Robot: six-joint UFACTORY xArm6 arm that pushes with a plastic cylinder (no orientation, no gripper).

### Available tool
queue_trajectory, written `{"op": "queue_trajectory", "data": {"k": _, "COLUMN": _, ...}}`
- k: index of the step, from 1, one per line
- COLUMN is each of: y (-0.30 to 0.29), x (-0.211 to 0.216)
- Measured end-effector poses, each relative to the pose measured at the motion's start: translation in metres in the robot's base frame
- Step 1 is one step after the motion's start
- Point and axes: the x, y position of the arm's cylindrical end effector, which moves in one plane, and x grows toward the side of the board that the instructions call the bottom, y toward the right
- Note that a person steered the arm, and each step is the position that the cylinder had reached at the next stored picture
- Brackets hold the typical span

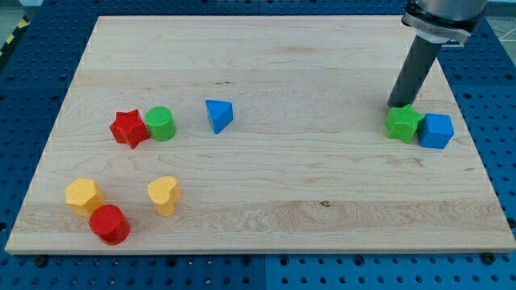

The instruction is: Move your arm towards the red star

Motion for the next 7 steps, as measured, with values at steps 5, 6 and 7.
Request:
{"op": "queue_trajectory", "data": {"k": 5, "y": -0.147, "x": 0.007}}
{"op": "queue_trajectory", "data": {"k": 6, "y": -0.226, "x": -0.022}}
{"op": "queue_trajectory", "data": {"k": 7, "y": -0.305, "x": -0.034}}
